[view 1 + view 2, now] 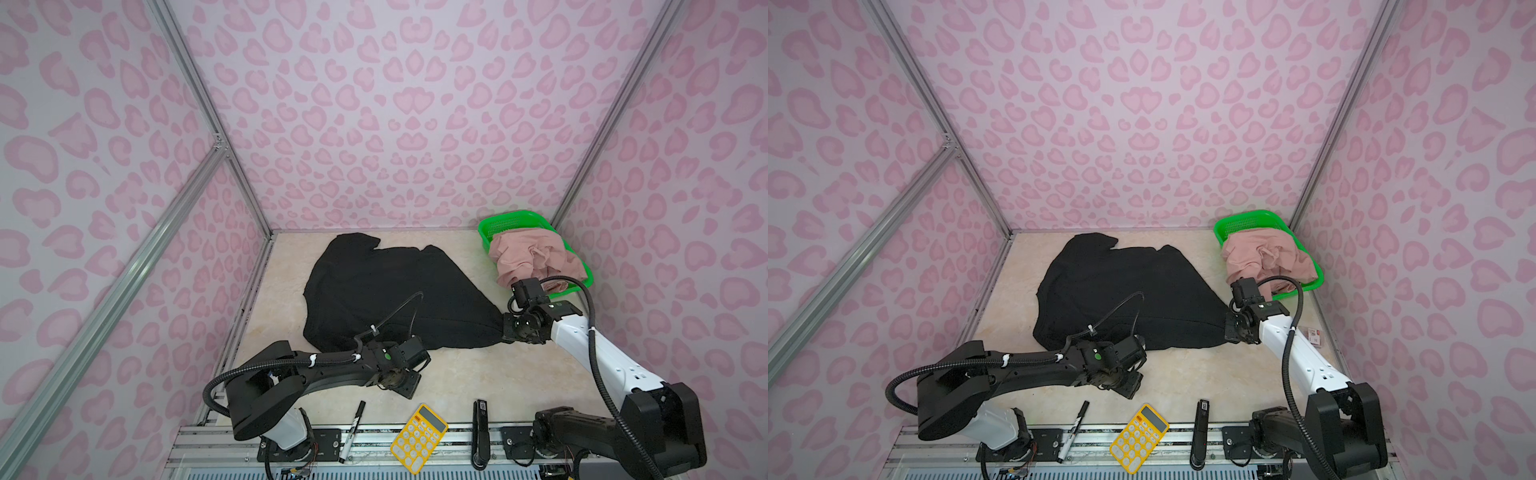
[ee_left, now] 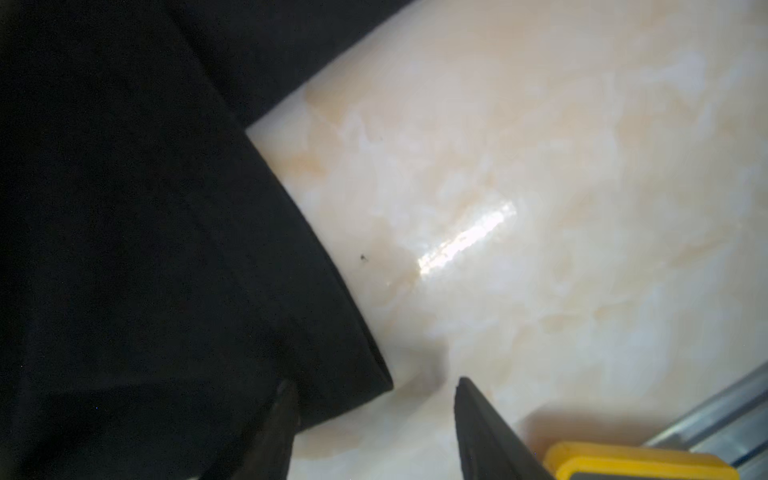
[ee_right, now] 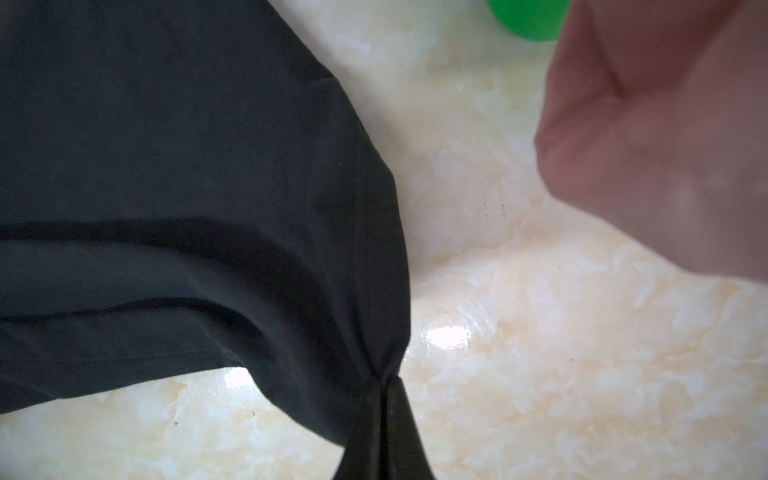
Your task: Fold and stack the mixed laundry pile
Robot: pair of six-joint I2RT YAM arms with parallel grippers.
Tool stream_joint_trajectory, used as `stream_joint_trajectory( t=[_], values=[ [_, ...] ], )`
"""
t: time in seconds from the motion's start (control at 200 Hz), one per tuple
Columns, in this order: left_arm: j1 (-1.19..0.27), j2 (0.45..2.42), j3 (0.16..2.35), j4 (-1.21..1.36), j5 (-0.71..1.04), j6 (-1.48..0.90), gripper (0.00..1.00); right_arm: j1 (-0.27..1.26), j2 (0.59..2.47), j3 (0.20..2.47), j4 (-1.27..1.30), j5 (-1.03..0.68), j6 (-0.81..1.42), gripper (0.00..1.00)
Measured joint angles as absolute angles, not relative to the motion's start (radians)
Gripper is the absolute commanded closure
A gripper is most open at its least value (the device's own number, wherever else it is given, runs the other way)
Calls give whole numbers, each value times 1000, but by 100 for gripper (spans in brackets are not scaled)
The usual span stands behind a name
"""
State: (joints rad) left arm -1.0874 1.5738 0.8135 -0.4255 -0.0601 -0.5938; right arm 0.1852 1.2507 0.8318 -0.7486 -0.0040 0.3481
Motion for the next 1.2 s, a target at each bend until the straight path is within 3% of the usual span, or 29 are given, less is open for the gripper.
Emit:
stream_joint_trajectory(
  t=[0.17,0.29,0.405,0.68,0.855,0.99,1.2],
  values=[
    [-1090,1618,821,-392,-142,-653,63,185,1251,832,-749,-4,348,100],
    [-1097,1639,814,-348,-200,-688,84,185,1248,832,-749,-1,348,100],
    [-1100,1639,801,-338,-249,-725,97,185,1243,832,-749,4,348,100],
    [-1102,1608,794,-347,-254,-762,97,184,1233,832,-750,7,348,100],
    [-1081,1505,876,-625,-228,-743,97,184,1216,832,-754,6,348,100],
    [-960,1344,967,-731,-234,-700,97,184,1177,838,-763,-4,347,100],
    [-633,1115,1064,-826,-177,-595,97,191,1176,898,-789,-78,325,100]
  ],
)
